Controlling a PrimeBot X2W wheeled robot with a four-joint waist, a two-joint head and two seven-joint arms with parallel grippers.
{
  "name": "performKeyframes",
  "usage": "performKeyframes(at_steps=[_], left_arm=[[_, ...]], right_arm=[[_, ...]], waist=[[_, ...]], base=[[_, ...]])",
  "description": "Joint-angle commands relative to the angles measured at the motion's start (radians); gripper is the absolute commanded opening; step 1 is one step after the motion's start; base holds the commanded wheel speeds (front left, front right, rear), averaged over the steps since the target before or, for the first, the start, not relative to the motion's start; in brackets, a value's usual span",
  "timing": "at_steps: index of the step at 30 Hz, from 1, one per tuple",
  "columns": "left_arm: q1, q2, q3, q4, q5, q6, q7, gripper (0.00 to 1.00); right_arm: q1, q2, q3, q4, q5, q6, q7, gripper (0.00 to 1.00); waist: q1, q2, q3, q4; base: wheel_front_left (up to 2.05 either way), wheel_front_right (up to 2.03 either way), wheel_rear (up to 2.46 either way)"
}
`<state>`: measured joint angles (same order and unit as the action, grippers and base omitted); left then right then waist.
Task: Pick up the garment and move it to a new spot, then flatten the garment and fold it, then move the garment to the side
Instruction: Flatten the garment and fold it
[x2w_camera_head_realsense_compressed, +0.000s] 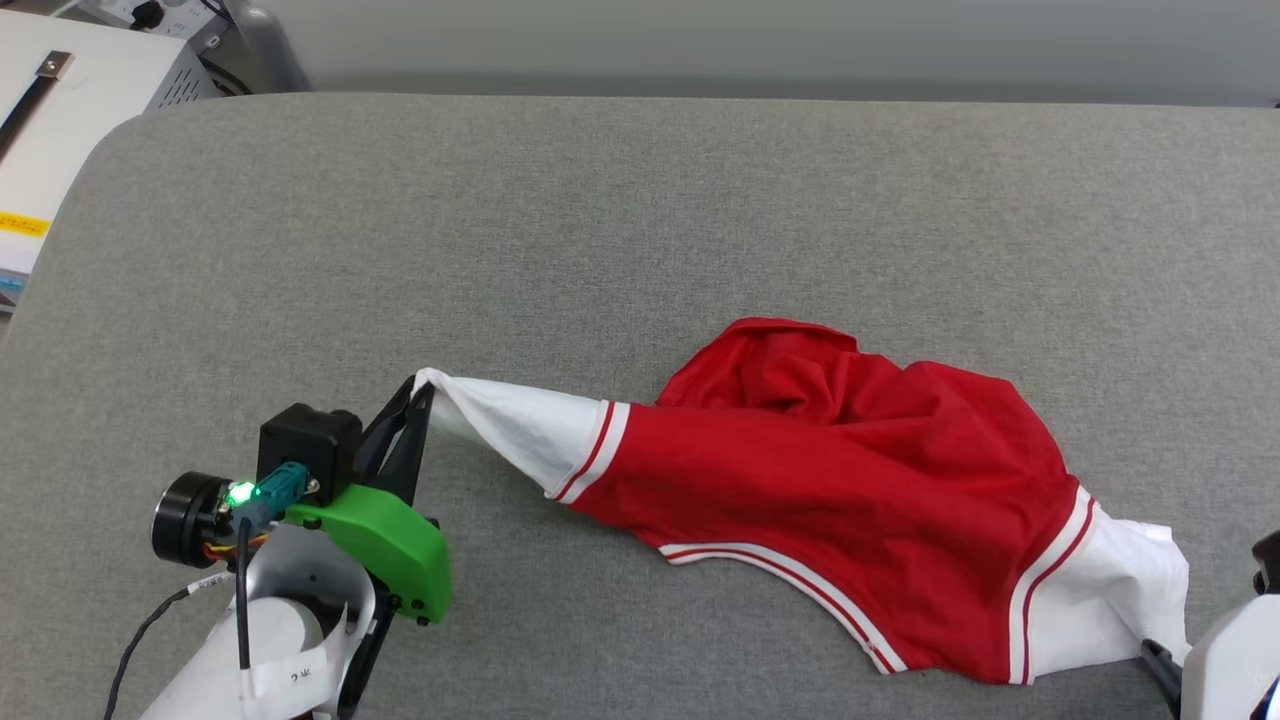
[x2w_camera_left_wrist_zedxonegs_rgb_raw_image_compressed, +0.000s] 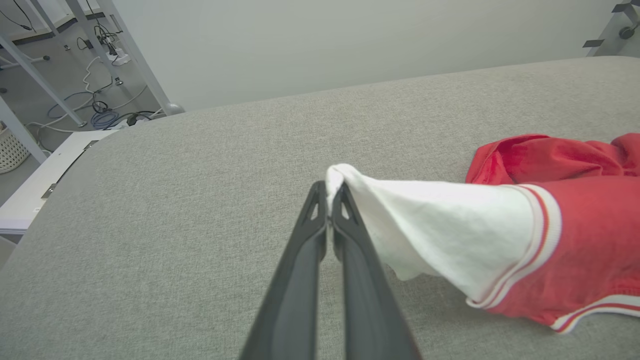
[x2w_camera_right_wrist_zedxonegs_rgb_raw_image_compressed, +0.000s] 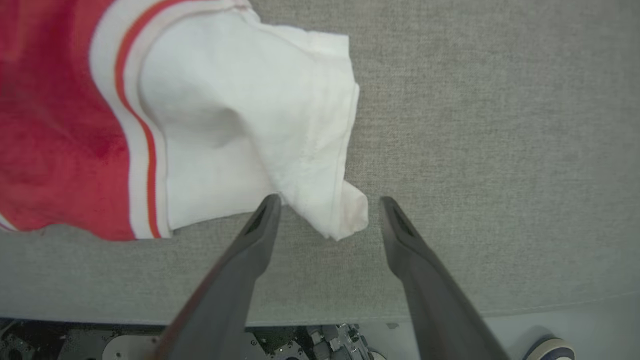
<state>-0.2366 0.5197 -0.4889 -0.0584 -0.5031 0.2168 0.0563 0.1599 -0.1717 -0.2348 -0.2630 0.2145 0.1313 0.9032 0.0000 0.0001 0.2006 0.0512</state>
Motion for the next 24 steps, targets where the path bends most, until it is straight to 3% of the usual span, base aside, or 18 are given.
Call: performKeyframes(at_steps=[1, 19, 20, 21, 22, 24], left_arm=[[-0.003, 0.003, 0.001, -0.001, -0.007, 0.01, -0.007, 0.0], [-0.045, 0.009, -0.004, 0.001, -0.008, -0.003, -0.012, 0.0], [-0.046, 0.008, -0.004, 0.004, -0.008, -0.004, -0.013, 0.0], [-0.046, 0.008, -0.005, 0.006, -0.009, -0.004, -0.014, 0.0], [-0.047, 0.007, -0.006, 0.009, -0.01, -0.005, -0.014, 0.0], [-0.047, 0.006, -0.009, 0.016, -0.011, -0.007, -0.015, 0.0]], right_arm=[[0.017, -0.003, 0.006, -0.008, 0.002, -0.001, 0.016, 1.0], [-0.072, -0.041, 0.051, 0.154, -0.018, -0.001, -0.035, 1.0], [-0.075, -0.043, 0.053, 0.161, -0.017, -0.001, -0.041, 0.47], [-0.077, -0.045, 0.056, 0.167, -0.015, -0.001, -0.044, 0.29], [-0.079, -0.049, 0.06, 0.174, -0.012, -0.001, -0.05, 0.0], [-0.081, -0.056, 0.063, 0.186, -0.008, -0.001, -0.06, 0.0]], waist=[[0.0, -0.0001, 0.002, -0.002], [0.0, -0.0001, 0.069, 0.023], [0.0, -0.0001, 0.069, 0.024], [0.0, -0.0001, 0.068, 0.024], [0.0, -0.0001, 0.067, 0.025], [0.0, -0.0001, 0.06, 0.025]], base=[[0.0, 0.0, 0.0], [0.0, 0.0, 0.0], [0.0, 0.0, 0.0], [0.0, 0.0, 0.0], [0.0, 0.0, 0.0], [0.0, 0.0, 0.0]])
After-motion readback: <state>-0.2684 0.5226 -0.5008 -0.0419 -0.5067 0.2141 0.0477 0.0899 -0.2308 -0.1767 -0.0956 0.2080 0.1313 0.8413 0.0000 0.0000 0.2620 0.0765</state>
